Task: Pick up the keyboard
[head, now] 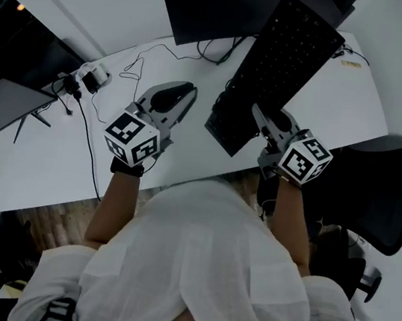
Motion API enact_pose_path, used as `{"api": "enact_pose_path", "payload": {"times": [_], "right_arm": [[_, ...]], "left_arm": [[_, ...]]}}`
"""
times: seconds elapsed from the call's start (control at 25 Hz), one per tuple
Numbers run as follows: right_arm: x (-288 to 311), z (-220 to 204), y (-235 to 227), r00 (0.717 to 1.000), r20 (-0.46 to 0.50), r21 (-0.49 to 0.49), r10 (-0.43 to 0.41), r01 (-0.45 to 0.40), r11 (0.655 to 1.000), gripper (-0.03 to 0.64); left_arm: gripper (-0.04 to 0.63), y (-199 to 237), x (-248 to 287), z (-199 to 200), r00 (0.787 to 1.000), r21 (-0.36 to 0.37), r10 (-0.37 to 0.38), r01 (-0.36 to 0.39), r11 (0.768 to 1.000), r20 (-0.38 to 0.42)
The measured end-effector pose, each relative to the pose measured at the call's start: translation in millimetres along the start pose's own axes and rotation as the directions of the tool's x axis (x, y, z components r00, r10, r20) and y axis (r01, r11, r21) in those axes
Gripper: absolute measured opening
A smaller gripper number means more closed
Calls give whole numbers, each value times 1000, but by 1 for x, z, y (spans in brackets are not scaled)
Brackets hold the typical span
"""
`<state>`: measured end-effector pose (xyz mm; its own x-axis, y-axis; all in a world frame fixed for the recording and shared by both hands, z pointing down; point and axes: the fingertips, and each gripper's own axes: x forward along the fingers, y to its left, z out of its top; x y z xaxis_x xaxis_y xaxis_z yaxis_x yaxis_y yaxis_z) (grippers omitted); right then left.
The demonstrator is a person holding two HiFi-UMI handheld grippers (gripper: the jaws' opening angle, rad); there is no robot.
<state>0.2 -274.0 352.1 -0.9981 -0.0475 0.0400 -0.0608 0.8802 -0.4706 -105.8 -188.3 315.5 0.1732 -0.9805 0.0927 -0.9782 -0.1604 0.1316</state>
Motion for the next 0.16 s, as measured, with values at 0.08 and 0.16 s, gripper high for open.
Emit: {"api": "enact_pose_path", "payload": {"times": [0.08,0.16], "right_arm": [[0,-1,1,1000,-11,-2,4,-4,1000,81],[1,-1,2,1000,-19,-3,9,-9,1000,81]], "left_arm": [[35,-1,0,1,1000,7,9,-9,1000,7],[35,-2,-1,1,1000,10,14,-15,1000,13]]}}
